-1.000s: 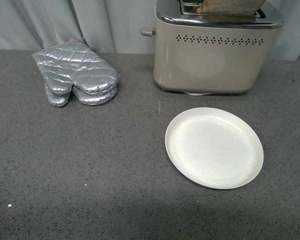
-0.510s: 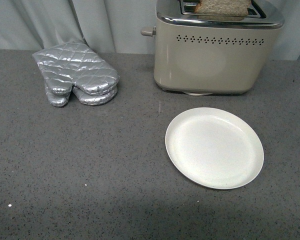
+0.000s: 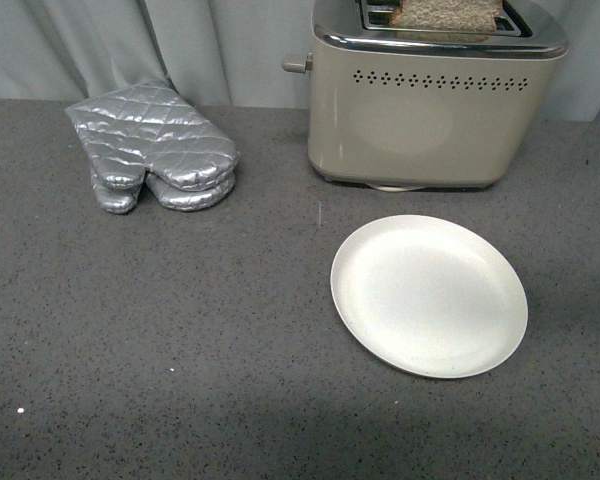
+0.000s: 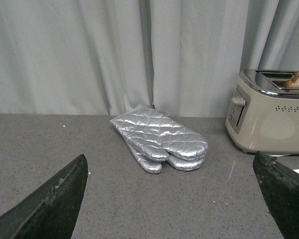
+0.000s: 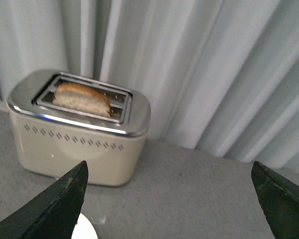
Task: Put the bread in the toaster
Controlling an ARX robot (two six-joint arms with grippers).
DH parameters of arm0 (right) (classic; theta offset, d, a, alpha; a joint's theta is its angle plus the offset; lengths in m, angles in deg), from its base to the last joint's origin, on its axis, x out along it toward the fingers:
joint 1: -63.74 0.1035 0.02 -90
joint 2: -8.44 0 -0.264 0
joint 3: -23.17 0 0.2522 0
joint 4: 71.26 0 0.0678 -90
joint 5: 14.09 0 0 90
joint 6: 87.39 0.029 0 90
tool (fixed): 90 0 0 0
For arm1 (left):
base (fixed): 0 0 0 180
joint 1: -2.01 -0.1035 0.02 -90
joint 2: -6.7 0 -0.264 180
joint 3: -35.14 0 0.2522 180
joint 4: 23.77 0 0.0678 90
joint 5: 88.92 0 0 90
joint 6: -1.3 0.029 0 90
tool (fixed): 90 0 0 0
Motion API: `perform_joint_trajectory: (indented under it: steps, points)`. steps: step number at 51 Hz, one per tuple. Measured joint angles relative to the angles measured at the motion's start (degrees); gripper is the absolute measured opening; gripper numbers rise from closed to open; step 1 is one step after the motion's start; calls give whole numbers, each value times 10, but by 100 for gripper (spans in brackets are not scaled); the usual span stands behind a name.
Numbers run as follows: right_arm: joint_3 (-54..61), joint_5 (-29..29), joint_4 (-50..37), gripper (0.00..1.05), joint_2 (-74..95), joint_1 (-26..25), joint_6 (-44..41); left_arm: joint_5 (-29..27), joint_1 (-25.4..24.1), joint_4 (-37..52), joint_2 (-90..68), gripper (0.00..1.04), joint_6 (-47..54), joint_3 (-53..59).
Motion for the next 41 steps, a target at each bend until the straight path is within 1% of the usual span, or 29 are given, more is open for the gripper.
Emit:
perform_joint_trajectory:
  steps: [3,6,8,9,13,19,21,22,24,26,29,41]
  points:
    - [37,10,33,95,-60,-4,0,0,0,0,0,98,0,0]
    - [84,-31,21,86,-125,-23,37,0,0,0,0,98,0,0]
    - [110,-58,35,79,-174,-40,66,0,0,0,0,98,0,0]
    - [128,-72,44,74,-207,-51,85,0,0,0,0,98,0,0]
    - [153,-93,51,56,-265,-77,114,0,0,0,0,98,0,0]
    - [177,-121,63,29,-298,-103,127,0,0,0,0,98,0,0]
    - [183,-126,67,22,-305,-108,128,0,0,0,0,98,0,0]
    - [186,-136,70,16,-311,-116,129,0,0,0,0,98,0,0]
    - [190,-173,76,9,-321,-139,129,0,0,0,0,98,0,0]
    - [193,-191,80,0,-333,-163,130,0,0,0,0,98,0,0]
    - [197,-189,86,0,-347,-177,131,0,0,0,0,98,0,0]
    - [216,-194,117,0,-394,-179,131,0,0,0,0,98,0,0]
